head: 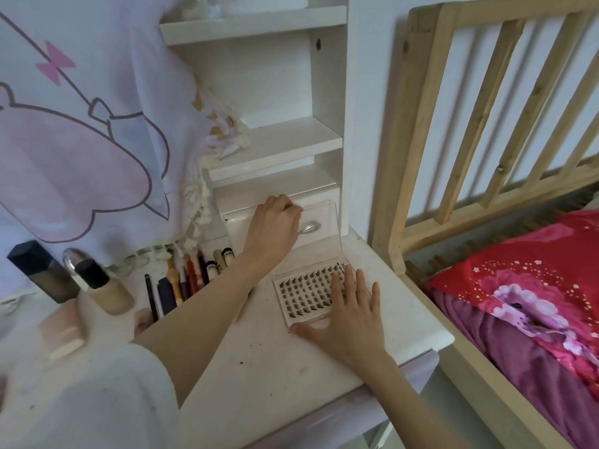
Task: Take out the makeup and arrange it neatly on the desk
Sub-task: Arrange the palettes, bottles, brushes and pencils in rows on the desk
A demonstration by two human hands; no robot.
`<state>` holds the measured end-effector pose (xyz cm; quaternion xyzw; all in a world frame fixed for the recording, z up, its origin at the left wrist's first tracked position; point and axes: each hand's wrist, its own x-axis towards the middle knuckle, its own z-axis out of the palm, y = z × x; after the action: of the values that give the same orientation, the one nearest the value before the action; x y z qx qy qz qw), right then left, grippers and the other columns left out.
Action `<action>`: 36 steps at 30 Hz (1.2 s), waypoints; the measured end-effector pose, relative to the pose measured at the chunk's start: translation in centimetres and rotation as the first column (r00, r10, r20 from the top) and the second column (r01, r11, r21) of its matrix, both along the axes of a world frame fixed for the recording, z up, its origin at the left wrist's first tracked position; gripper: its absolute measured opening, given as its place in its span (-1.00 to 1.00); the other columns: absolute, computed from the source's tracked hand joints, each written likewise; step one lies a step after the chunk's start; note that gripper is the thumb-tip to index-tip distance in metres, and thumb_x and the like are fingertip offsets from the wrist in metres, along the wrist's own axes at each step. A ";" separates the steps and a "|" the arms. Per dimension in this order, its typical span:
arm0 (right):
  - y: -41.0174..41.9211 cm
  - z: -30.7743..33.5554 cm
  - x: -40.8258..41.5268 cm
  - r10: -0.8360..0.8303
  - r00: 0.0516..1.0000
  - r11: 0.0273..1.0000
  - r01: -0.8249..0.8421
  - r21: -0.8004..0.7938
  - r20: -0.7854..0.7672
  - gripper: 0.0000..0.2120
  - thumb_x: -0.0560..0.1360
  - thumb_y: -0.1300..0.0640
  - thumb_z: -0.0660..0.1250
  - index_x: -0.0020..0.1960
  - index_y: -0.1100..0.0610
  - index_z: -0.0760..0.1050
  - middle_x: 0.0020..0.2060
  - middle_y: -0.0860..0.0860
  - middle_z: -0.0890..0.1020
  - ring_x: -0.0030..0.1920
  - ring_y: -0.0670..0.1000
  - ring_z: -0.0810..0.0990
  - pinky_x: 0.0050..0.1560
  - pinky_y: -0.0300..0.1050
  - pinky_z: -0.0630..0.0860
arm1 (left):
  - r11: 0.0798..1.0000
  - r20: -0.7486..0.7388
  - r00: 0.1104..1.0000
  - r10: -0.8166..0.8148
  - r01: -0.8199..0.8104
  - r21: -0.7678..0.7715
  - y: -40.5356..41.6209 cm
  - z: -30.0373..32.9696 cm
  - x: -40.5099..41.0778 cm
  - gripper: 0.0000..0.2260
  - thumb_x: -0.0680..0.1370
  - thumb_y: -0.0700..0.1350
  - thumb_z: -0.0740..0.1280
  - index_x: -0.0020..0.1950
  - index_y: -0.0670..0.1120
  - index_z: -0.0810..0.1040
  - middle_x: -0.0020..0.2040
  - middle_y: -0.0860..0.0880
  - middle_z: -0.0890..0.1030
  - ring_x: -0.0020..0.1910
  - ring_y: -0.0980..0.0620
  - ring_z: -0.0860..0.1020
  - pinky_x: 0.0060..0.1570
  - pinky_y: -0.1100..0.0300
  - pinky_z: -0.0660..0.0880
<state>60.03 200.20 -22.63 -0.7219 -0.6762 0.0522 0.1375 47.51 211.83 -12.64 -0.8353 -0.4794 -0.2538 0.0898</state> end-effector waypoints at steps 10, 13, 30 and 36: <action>-0.3 0.4 0.1 0.026 0.999 1.000 -0.026 0.013 -0.022 0.06 0.25 -0.59 -0.09 0.53 0.03 -0.24 0.52 0.06 -0.21 0.50 0.06 -0.32 0.35 0.17 -0.49 | 0.950 -0.348 0.928 -0.134 0.020 -0.311 -2.4 -0.2 -2.6 -0.43 0.63 0.06 0.02 0.52 -0.14 -0.14 0.54 -0.12 -0.10 0.51 -0.05 -0.13 0.48 0.07 -0.12; -0.8 1.0 -0.1 0.018 0.998 0.997 -0.014 0.076 -0.054 -0.08 0.38 -0.48 -0.04 0.53 0.03 -0.18 0.53 0.04 -0.15 0.51 0.04 -0.27 0.36 0.11 -0.48 | 0.944 -0.279 0.948 -0.153 0.056 -0.325 -3.6 0.4 -3.9 -0.45 0.63 0.06 0.04 0.53 -0.11 -0.08 0.54 -0.10 -0.07 0.52 -0.03 -0.12 0.48 0.08 -0.08; -3.9 2.5 -20.0 0.528 0.826 0.834 -0.459 0.308 -0.198 -0.60 0.56 0.08 0.23 0.36 0.17 0.38 0.35 0.07 0.40 0.35 0.06 0.37 0.35 -0.05 0.34 | 0.888 0.032 0.939 0.343 -0.313 -0.335 -19.3 -7.9 -27.5 -0.63 0.62 -0.08 0.13 0.42 -0.09 0.31 0.46 -0.08 0.25 0.45 -0.01 0.20 0.40 0.18 0.11; -4.9 1.1 -25.0 0.665 0.745 0.713 -0.617 0.332 -0.044 -0.77 0.49 0.20 0.33 0.10 0.29 0.55 0.35 0.25 0.39 0.40 0.20 0.33 0.32 0.06 0.39 | 0.889 -0.015 0.940 0.339 -0.326 -0.320 -20.3 -9.7 -30.2 -0.60 0.64 -0.02 0.01 0.48 -0.03 0.21 0.51 0.01 0.18 0.49 0.06 0.11 0.44 0.22 -0.09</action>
<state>35.06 195.28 -21.58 -0.4056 -0.8713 0.0525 0.2710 17.31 191.57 -22.35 -0.7388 -0.6516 -0.1713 -0.0139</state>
